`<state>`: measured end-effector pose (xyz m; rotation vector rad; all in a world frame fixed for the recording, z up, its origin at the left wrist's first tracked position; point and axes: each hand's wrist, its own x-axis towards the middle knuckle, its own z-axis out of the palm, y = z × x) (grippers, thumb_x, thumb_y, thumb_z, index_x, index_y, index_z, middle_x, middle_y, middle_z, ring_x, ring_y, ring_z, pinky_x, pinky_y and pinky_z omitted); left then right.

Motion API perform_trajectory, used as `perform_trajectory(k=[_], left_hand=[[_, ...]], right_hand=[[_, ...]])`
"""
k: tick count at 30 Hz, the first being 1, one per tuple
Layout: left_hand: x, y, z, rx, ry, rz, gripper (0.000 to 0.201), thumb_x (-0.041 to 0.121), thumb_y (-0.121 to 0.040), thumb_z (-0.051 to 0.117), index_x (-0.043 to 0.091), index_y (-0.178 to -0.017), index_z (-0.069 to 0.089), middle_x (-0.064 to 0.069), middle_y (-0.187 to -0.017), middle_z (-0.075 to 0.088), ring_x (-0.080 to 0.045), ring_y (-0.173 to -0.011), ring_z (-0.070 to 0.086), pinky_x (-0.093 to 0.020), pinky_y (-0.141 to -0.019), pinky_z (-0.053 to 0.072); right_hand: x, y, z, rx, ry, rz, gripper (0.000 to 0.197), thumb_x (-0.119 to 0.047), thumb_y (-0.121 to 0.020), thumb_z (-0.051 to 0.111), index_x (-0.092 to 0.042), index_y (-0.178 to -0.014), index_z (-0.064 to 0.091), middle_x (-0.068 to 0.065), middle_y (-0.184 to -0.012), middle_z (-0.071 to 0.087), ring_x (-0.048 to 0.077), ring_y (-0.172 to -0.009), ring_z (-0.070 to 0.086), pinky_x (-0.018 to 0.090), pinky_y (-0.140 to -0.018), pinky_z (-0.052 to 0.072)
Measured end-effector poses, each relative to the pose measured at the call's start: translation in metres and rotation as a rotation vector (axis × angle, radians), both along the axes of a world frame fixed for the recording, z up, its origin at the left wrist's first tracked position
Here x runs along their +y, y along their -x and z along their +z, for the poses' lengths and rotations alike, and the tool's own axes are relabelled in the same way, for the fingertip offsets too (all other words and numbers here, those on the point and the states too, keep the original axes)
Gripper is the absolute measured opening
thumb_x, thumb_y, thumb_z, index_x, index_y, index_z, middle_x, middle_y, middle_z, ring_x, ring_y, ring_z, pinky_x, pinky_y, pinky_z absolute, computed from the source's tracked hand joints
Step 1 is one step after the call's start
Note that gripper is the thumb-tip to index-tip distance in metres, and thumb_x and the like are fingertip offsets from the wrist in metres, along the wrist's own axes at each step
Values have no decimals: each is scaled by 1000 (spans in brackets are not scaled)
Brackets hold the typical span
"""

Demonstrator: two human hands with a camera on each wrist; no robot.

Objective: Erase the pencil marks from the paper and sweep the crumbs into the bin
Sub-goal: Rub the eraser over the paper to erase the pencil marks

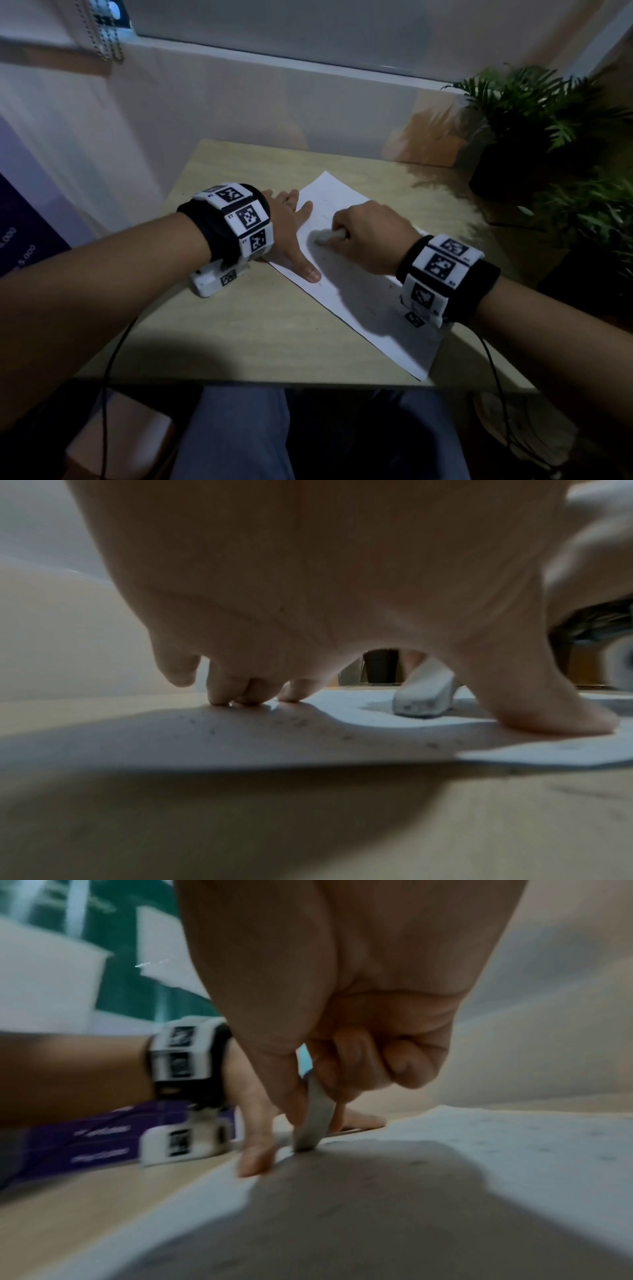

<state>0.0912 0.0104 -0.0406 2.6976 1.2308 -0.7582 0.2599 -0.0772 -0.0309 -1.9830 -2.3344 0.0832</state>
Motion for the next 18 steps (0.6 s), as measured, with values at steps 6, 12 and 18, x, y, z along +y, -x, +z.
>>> perform_trajectory(k=[6,12,18], left_hand=[[2,0,-2,-19,4,-3,162,108,-35,35,18,-158,-22,-15,-166,-22,-29,-156,-11,-50,-126,-1],[1,-3,-7,6,-59,-11,152,103,-53,47,17,-158,-20,-16,-167,-20,-31,-156,-8,-50,-126,5],[0,0,-4,-21,-11,10,150,103,-55,47,19,-158,-21,-14,-166,-22,-28,-156,-12,-50,-126,2]], right_hand=[[8,-6,6,74,86,5,49,-63,-90,55,-16,-87,70,1,-80,66,21,-75,58,34,-63,42],[-3,15,-3,58,44,61,40,-50,-92,52,-14,-82,69,4,-74,65,22,-69,58,34,-61,44],[14,6,7,-32,-5,-54,48,-54,-94,52,-9,-87,67,7,-80,63,26,-75,57,30,-52,31]])
